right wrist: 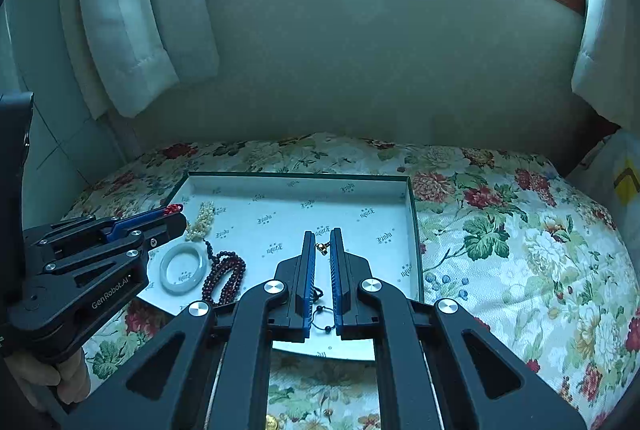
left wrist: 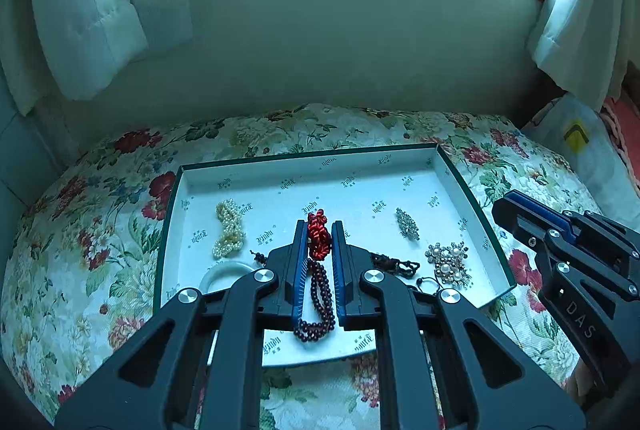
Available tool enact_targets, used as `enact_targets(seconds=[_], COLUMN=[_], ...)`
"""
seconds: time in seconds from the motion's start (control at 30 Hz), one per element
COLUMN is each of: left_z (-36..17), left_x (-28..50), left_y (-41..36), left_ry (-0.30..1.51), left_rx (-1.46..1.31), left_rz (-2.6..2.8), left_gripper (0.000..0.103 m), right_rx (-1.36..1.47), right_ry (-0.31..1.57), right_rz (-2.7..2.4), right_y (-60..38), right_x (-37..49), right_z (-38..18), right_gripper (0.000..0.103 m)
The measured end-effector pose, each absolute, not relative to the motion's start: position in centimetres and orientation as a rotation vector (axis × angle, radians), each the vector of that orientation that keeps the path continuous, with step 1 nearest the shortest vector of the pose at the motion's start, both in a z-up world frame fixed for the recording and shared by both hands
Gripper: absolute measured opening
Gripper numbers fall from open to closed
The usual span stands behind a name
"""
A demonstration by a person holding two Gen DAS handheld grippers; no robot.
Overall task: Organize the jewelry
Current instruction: 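Carry the red charm and gold stud into the box with both tools, then open the left tool on the red charm while the right tool releases the stud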
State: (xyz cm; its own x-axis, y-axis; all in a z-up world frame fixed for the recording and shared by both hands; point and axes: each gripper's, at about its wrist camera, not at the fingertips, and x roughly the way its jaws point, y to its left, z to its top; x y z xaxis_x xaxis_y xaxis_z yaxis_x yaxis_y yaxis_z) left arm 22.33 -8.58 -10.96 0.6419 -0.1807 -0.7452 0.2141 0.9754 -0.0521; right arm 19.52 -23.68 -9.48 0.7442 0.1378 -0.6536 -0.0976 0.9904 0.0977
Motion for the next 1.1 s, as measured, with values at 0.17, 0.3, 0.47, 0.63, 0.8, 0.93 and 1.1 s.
enact_targets(seconds=[0.17,0.3,0.47,0.63,0.8,0.93,1.1], left_z=[-12.8,-14.8,-17.1,-18.4,-19.1,-19.4,-19.6], left_x=[24.8,26.7,28.5,29.4,29.7,29.8,29.8], left_y=[-9.4,-10.0,-10.3,-10.3,-10.3,-10.3,-10.5], left_ry=[0.863,0.897,0.948,0.98,1.003,1.005,1.01], left_rx=[0.048,0.058,0.073,0.077,0.082,0.083,0.087], left_rz=[-0.223,-0.214,-0.196,-0.188,-0.185,-0.188,-0.187], left_gripper=[0.012,0.012,0.012,0.012,0.012,0.012,0.015], right_rx=[0.059,0.056,0.072,0.061,0.062,0.062,0.059], right_ry=[0.743,0.769,0.807,0.84,0.858,0.87,0.881], right_rz=[0.119,0.11,0.1,0.092,0.082,0.081,0.079], right_y=[-24.1,-24.5,-24.9,-24.8,-24.9,-24.9,-24.9], right_x=[21.9,23.6,25.4,26.5,27.1,27.4,27.7], right_z=[-11.1,-12.5,-14.4,-15.9,-16.6,-17.0,-17.3], right_gripper=[0.007,0.007,0.007,0.007,0.007,0.007,0.007])
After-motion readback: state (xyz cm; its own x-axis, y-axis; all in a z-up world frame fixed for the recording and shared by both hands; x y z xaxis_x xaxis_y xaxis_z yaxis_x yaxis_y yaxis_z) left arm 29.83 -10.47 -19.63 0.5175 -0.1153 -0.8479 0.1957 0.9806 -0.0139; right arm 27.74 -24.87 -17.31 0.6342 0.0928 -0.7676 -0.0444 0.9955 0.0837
